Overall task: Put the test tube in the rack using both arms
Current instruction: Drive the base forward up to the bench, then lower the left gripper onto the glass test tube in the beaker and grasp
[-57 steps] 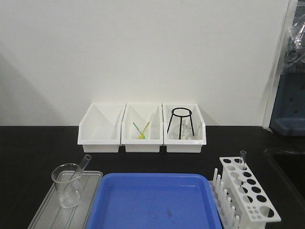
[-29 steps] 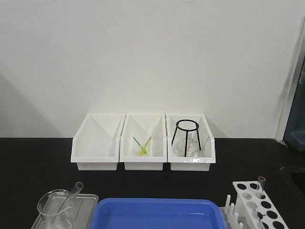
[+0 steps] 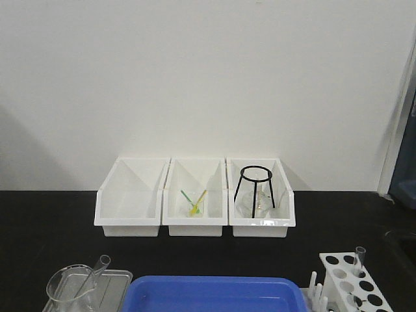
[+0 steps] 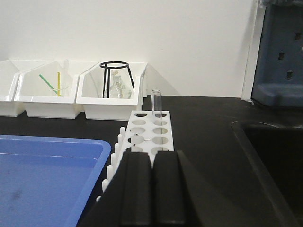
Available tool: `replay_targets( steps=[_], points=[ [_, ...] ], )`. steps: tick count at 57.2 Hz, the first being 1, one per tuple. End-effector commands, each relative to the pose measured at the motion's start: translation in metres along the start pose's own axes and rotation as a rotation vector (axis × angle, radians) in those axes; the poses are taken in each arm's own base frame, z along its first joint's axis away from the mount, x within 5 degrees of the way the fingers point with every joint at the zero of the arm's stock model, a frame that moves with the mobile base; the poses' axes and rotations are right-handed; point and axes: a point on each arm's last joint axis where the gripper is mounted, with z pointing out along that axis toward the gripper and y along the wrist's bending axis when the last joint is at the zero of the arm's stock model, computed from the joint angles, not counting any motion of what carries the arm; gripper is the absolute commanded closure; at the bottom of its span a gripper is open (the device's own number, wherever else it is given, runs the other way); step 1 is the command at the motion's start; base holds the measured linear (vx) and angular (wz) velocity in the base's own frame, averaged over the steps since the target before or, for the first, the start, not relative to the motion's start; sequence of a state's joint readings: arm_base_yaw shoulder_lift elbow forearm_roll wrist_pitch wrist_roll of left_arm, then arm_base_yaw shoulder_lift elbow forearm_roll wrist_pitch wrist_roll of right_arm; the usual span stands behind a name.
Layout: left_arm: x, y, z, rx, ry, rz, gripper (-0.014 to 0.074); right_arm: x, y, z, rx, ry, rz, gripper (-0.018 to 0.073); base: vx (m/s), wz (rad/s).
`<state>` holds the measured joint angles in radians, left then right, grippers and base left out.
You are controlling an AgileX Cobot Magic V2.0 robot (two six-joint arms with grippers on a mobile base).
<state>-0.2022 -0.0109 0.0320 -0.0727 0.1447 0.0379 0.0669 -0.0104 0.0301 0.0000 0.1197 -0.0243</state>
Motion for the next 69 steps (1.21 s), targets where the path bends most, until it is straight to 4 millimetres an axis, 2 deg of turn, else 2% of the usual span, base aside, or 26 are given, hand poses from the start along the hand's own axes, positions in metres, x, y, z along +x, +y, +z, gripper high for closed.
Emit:
replay_targets(
  steps=[1,7,13,18,24,27,29,33,39,44,49,59,69],
  points=[
    [-0.021,0.000,-0.004,-0.004,-0.157,-0.010,0.0603,-0.002,0.000,0.000,0.007,-0.073,-0.007,0.0570,0.00,0.00],
    [-0.036,0.000,-0.008,-0.007,-0.301,-0.019,0.0603,-0.006,0.000,0.000,0.008,-0.118,-0.009,0.0570,0.00,0.00],
    [-0.063,0.001,-0.018,0.011,-0.501,-0.139,0.0603,-0.030,-0.001,-0.005,0.011,-0.282,0.004,0.0570,0.00,0.00],
    [-0.109,-0.001,-0.038,0.026,-0.640,-0.113,0.0603,-0.074,-0.002,-0.019,0.016,-0.441,0.003,0.0570,0.00,0.00],
    [-0.165,-0.005,-0.053,-0.020,-0.659,0.102,0.0603,-0.136,-0.004,-0.033,0.021,-0.556,0.003,0.0570,0.00,0.00],
    [-0.192,-0.006,-0.047,-0.036,-0.608,0.155,0.0603,-0.167,-0.005,-0.029,0.030,-0.568,-0.027,0.0570,0.01,0.01],
    [-0.203,-0.007,-0.041,-0.037,-0.578,0.159,0.0603,-0.179,-0.005,-0.024,0.034,-0.562,-0.042,0.0570,0.00,0.00],
    [-0.224,-0.007,-0.015,-0.032,-0.491,0.151,0.0603,-0.200,-0.005,-0.005,0.038,-0.527,-0.061,0.0570,0.00,0.00],
    [-0.235,-0.007,0.028,-0.027,-0.382,0.151,0.0603,-0.215,-0.006,0.031,0.033,-0.446,-0.062,0.0570,0.00,0.00],
    [-0.233,-0.006,0.060,-0.022,-0.292,0.139,0.0603,-0.212,-0.006,0.060,0.028,-0.360,-0.061,0.0570,0.00,0.00],
    [-0.225,-0.006,0.084,-0.020,-0.228,0.138,0.0602,-0.205,-0.006,0.079,0.025,-0.306,-0.061,0.0567,0.00,0.00],
    [-0.213,-0.005,0.111,-0.016,-0.158,0.138,0.0566,-0.194,-0.006,0.100,0.020,-0.229,-0.058,0.0536,0.00,0.00],
    [-0.210,-0.005,0.116,-0.016,-0.138,0.140,0.0433,-0.192,-0.006,0.101,0.019,-0.215,-0.056,0.0386,0.00,0.00]
  ],
)
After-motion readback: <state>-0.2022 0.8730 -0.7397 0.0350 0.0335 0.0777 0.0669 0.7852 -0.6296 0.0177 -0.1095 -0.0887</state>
